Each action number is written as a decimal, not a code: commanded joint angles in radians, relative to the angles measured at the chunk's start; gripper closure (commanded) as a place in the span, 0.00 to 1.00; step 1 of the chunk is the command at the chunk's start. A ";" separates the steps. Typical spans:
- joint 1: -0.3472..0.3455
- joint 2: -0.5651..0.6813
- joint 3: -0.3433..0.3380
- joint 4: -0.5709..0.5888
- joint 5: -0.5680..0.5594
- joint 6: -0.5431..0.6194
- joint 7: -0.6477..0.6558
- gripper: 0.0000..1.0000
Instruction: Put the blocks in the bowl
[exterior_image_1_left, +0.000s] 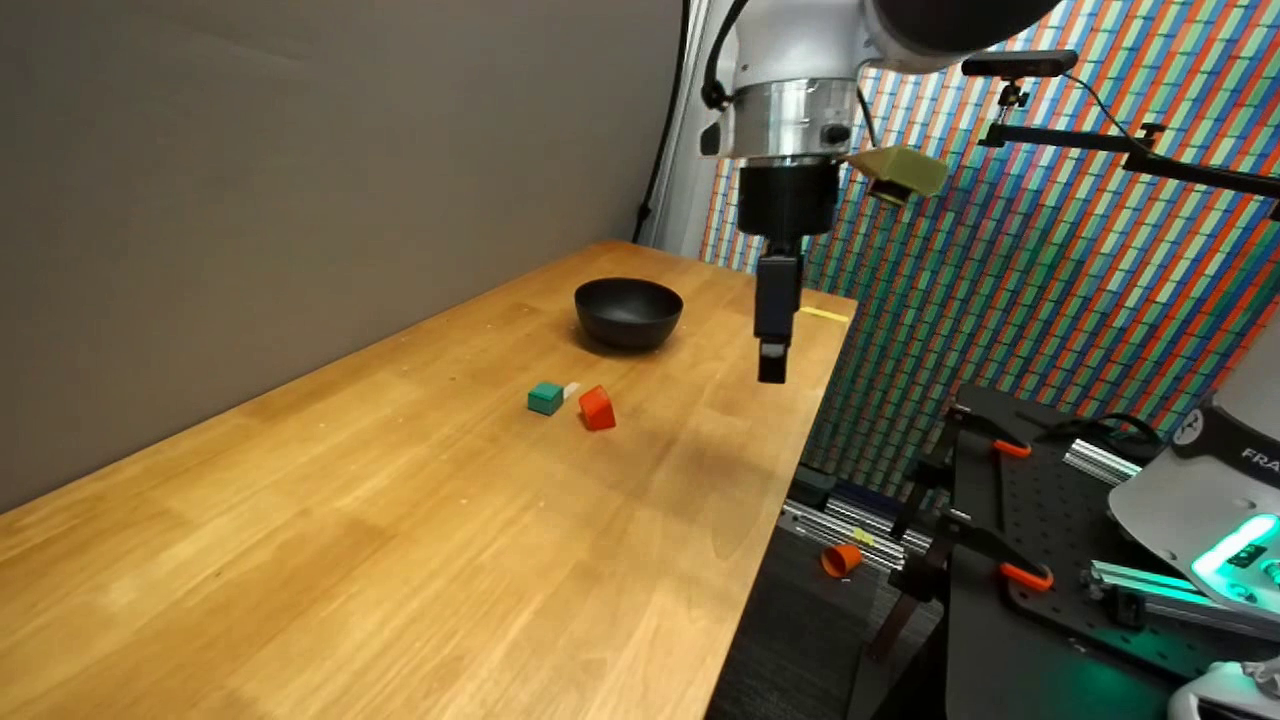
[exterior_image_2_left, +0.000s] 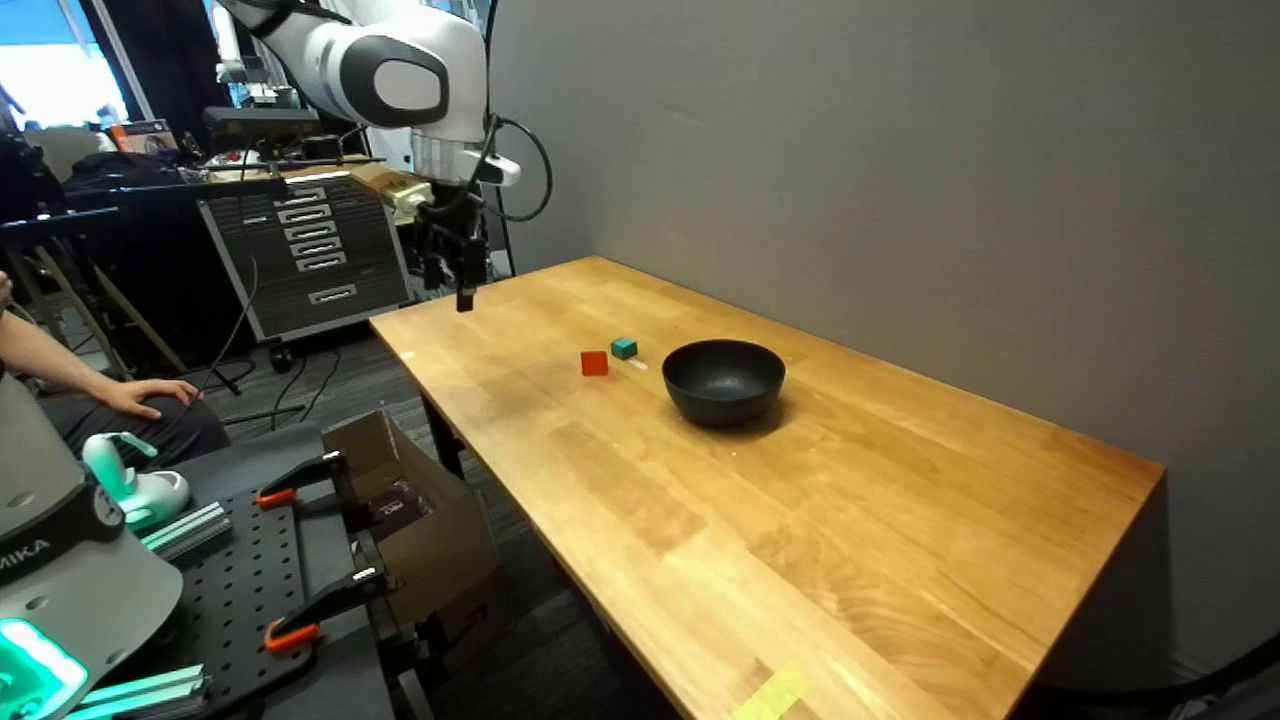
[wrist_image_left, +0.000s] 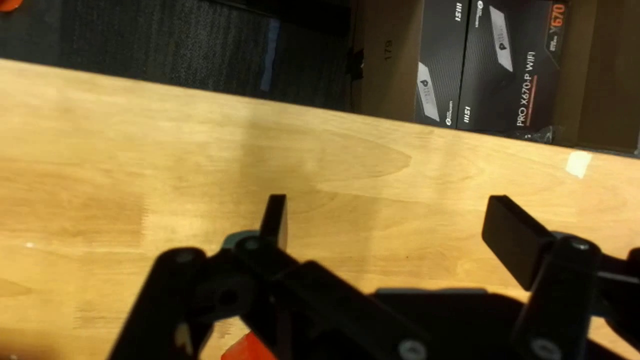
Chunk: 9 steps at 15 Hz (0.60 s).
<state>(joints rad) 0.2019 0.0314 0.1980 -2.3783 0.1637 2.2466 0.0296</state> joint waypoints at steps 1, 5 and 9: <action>0.009 0.260 -0.004 0.241 -0.146 -0.019 0.001 0.00; 0.029 0.462 -0.031 0.466 -0.286 -0.055 -0.029 0.00; 0.049 0.613 -0.065 0.671 -0.386 -0.106 -0.068 0.00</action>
<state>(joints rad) 0.2234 0.5322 0.1674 -1.8879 -0.1671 2.2154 0.0049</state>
